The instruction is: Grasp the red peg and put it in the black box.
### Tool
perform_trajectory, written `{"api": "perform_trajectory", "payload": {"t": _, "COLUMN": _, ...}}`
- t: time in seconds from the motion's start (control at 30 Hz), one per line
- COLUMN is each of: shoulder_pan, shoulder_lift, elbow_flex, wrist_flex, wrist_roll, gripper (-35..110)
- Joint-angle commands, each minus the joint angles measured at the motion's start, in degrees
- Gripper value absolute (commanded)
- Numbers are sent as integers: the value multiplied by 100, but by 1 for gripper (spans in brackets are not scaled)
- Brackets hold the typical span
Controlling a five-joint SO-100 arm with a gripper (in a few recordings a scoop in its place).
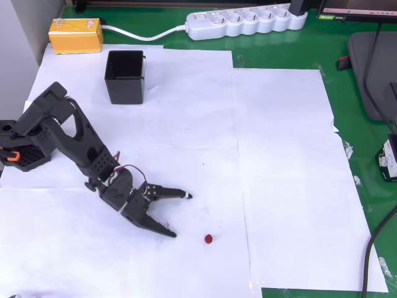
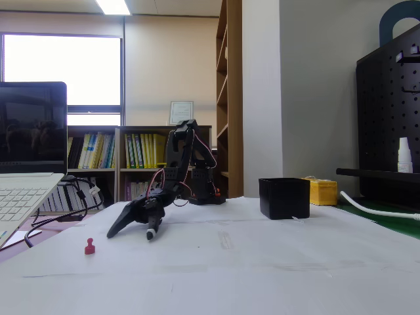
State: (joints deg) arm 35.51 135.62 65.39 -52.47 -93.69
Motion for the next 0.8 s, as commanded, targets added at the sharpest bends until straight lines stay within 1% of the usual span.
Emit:
{"api": "perform_trajectory", "payload": {"t": 0.0, "shoulder_pan": 79, "shoulder_lift": 167, "elbow_flex": 316, "wrist_flex": -211, "wrist_roll": -70, "gripper": 41}}
{"api": "perform_trajectory", "payload": {"t": 0.4, "shoulder_pan": 79, "shoulder_lift": 624, "elbow_flex": 1239, "wrist_flex": 53, "wrist_roll": -62, "gripper": 41}}
{"api": "perform_trajectory", "payload": {"t": 0.77, "shoulder_pan": 53, "shoulder_lift": 1169, "elbow_flex": 2566, "wrist_flex": 782, "wrist_roll": -35, "gripper": 41}}
